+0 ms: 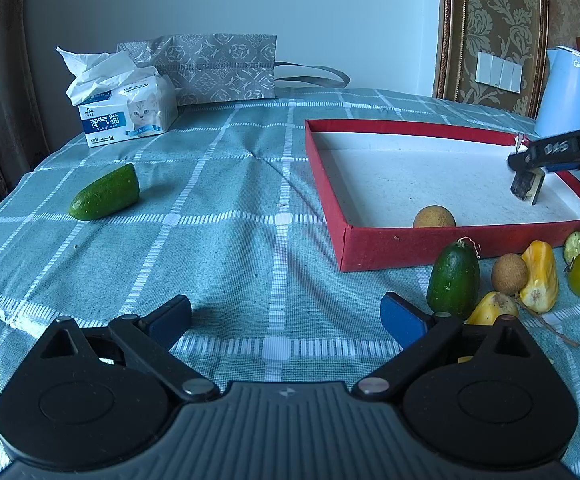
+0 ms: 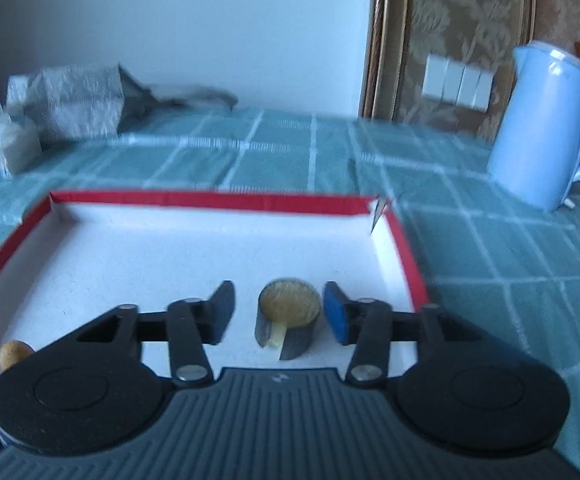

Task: Organize fruits
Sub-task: 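Carry the eggplant slice into the tray and open the right tool, then grasp the yellow fruit piece with the left tool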

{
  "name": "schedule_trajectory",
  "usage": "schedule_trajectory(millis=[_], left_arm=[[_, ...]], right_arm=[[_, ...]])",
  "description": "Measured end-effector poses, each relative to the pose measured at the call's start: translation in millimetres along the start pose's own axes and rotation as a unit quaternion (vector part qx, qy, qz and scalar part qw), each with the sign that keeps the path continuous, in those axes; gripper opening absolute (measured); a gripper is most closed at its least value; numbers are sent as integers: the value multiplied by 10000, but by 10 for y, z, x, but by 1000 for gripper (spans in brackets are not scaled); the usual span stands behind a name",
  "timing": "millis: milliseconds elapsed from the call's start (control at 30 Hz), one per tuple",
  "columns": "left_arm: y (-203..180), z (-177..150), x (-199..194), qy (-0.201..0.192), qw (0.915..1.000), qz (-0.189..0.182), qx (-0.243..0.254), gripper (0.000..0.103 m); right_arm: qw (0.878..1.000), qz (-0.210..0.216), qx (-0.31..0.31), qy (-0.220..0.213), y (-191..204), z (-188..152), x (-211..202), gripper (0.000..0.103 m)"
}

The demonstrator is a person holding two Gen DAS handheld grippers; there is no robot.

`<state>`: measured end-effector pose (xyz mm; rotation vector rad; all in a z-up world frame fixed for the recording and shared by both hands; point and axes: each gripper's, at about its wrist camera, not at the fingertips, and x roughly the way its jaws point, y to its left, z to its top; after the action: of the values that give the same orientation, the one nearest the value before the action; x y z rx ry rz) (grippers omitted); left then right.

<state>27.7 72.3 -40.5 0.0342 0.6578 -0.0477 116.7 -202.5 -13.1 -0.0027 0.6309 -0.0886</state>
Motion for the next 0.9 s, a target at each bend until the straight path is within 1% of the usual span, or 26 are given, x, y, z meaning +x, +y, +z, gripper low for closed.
schedule_trajectory(millis=[33, 67, 100, 167, 267, 367, 467, 533, 633, 733, 800, 900], left_arm=[[6, -2, -1, -9, 10000, -17, -11, 102], [6, -6, -7, -18, 10000, -34, -11, 102], [12, -11, -17, -45, 10000, -60, -22, 102], [35, -17, -41, -102, 9998, -132, -74, 102], [55, -12, -42, -101, 9998, -137, -137, 102], [59, -9, -42, -100, 9997, -140, -148, 102], [46, -11, -48, -109, 9998, -116, -115, 102], [43, -15, -57, -128, 9998, -103, -107, 102], [64, -23, -88, -192, 9996, -104, -155, 102], [88, -42, -164, -370, 9991, -134, -176, 102], [90, -88, -263, -557, 9983, -120, -155, 102], [81, -143, -450, -833, 9957, -334, -219, 102]], right_arm=[[9999, -37, 21, -121, -13, -1, -67, 70], [9995, -71, 61, -291, -33, -7, -151, 75], [9985, -108, 105, -521, -53, -32, -264, 78], [9959, -210, 142, -869, -87, -98, -460, 78], [9896, -312, 311, -1366, -183, -259, -749, 78], [9828, -393, 616, -1696, -347, -498, -946, 82], [9781, -585, 889, -1786, -499, -605, -1045, 83], [9744, -616, 1120, -1848, -601, -647, -1081, 87], [9737, -722, 1360, -1678, -697, -716, -1051, 90], [9718, -944, 1488, -1566, -768, -802, -1050, 91], [9685, -949, 1648, -1610, -830, -834, -1079, 91], [9639, -898, 1853, -1688, -904, -878, -1113, 91]])
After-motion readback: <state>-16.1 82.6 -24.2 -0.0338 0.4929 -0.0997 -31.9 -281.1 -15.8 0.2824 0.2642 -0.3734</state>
